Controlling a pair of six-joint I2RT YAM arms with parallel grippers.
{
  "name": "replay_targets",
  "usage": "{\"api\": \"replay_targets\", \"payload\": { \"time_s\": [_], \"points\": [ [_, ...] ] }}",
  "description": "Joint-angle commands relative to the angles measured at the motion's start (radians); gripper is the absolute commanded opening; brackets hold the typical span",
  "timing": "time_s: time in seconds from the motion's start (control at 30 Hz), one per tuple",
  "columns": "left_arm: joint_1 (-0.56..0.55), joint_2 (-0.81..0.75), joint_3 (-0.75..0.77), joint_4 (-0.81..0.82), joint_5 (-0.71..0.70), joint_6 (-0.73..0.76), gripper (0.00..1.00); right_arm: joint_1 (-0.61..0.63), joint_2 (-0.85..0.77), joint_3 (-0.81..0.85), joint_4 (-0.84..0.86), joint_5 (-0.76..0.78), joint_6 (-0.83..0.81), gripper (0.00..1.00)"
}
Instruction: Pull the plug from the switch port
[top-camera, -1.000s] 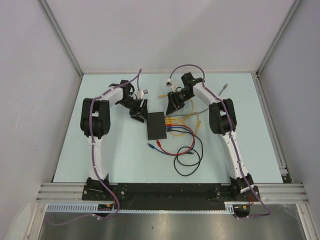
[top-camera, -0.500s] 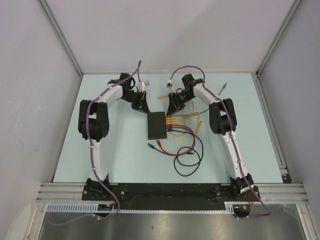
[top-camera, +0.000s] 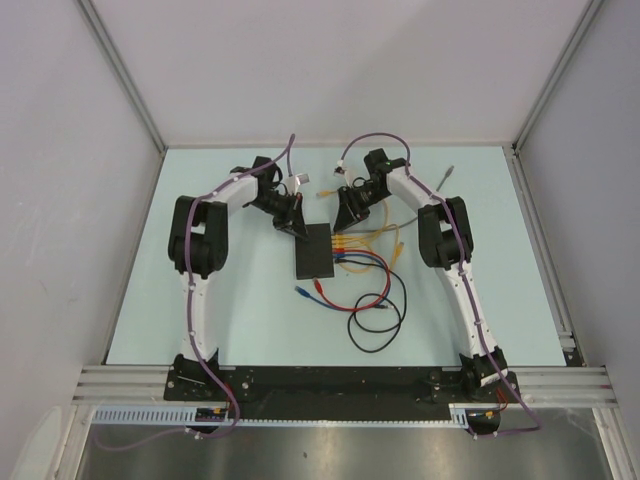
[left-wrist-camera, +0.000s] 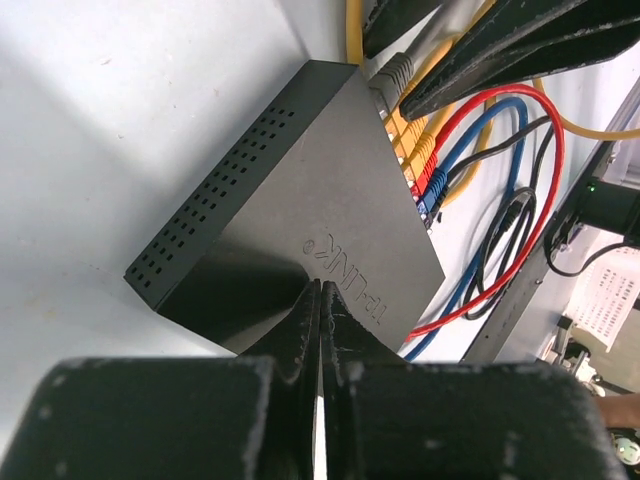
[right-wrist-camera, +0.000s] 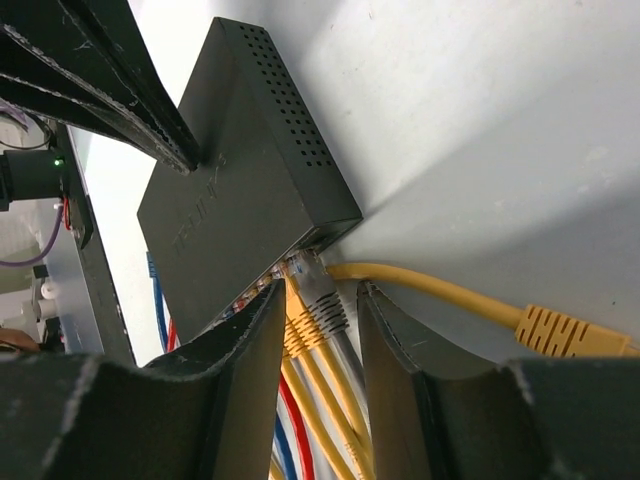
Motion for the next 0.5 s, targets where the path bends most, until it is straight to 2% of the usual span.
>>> {"api": "replay_targets", "payload": {
  "time_s": [0.0,0.07,0.33,0.47],
  "points": [
    [-0.005,0.049,-0.006,0.011,-0.146,0.012,0.00,0.001,-0.003,0.035,-0.002,-0.050,0.020,0.38],
    [-0.005,0.057,-0.008,0.008,-0.144,0.015,0.00,0.002,0.001,0.040,-0.003,-0.059,0.023,0.35],
    [-0.005,0.060,-0.006,0.007,-0.149,0.019,0.00,0.011,0.009,0.048,-0.008,-0.081,0.017,0.36],
    [-0.007,0.057,-0.008,0.007,-0.157,0.025,0.00,0.010,0.040,0.054,-0.022,-0.056,0.000,0.42]
  ]
}}
